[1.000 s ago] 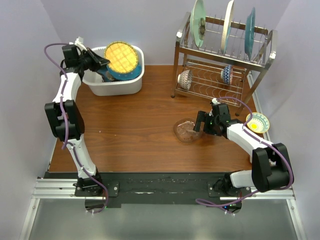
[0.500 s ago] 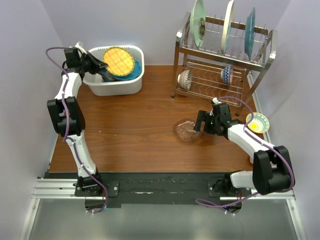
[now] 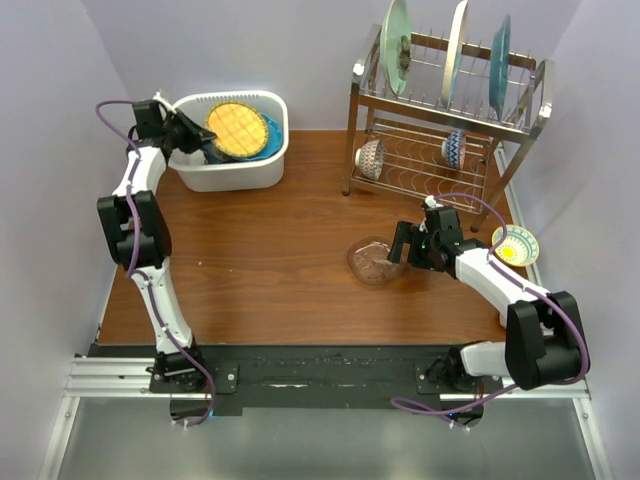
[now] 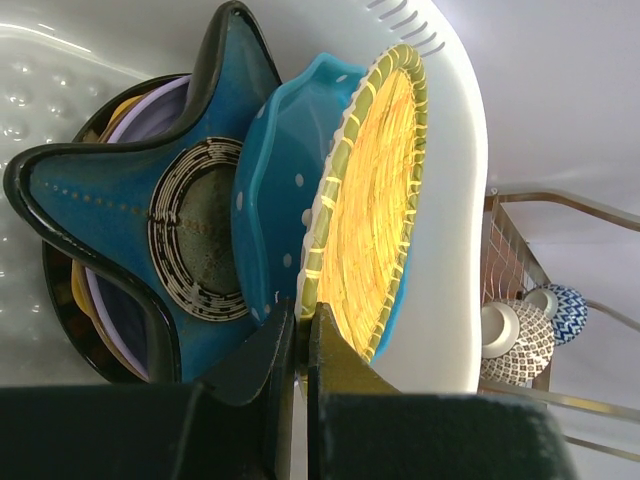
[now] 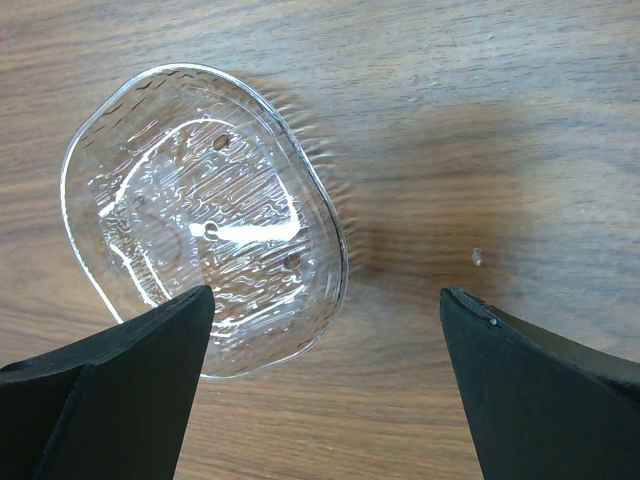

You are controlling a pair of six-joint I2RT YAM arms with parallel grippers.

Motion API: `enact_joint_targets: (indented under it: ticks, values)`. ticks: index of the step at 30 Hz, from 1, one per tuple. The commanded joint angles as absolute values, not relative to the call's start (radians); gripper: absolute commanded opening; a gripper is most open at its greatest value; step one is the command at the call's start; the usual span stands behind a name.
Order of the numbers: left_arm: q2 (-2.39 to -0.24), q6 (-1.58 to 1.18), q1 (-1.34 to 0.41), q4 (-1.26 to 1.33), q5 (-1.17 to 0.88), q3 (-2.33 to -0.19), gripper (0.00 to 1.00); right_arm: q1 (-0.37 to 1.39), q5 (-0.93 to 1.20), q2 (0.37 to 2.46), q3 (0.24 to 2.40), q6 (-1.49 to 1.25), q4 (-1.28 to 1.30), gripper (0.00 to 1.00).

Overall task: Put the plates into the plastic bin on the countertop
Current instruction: Place the plate in the plastic bin.

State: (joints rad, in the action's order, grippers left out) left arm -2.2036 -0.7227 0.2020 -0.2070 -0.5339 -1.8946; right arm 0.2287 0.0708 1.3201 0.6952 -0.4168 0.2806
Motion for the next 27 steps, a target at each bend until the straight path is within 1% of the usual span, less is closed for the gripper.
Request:
enact_joint_targets:
  ticks: [1,5,15,16,18,19,22,27]
  values:
    - [-2.214,-0.746,0.210,-0.144,-0.551,-1.957,0.01,0.226,0.067,1.282,0.692,-0.403,0.279,0.99]
    - [-2.212,-0.739,0.210,-0.147,-0.554,-1.956,0.12,0.227,0.071,1.284,0.690,-0.406,0.278,0.99]
    - [-2.165,-0.713,0.212,-0.138,-0.520,-1.924,0.23,0.227,0.075,1.285,0.689,-0.408,0.275,0.99]
    - [-2.160,-0.713,0.210,-0.135,-0.512,-1.922,0.28,0.226,0.077,1.285,0.687,-0.408,0.275,0.99]
    - [-2.149,-0.712,0.210,-0.135,-0.509,-1.919,0.31,0.225,0.075,1.285,0.687,-0.410,0.275,0.99]
    - [-2.146,-0.709,0.210,-0.133,-0.506,-1.917,0.35,0.225,0.077,1.284,0.687,-0.410,0.273,0.99]
    - [-2.129,-0.706,0.210,-0.129,-0.485,-1.907,0.42,0.227,0.081,1.285,0.686,-0.411,0.272,0.99]
    - [-2.117,-0.698,0.210,-0.138,-0.473,-1.907,0.51,0.227,0.081,1.287,0.683,-0.411,0.268,0.99]
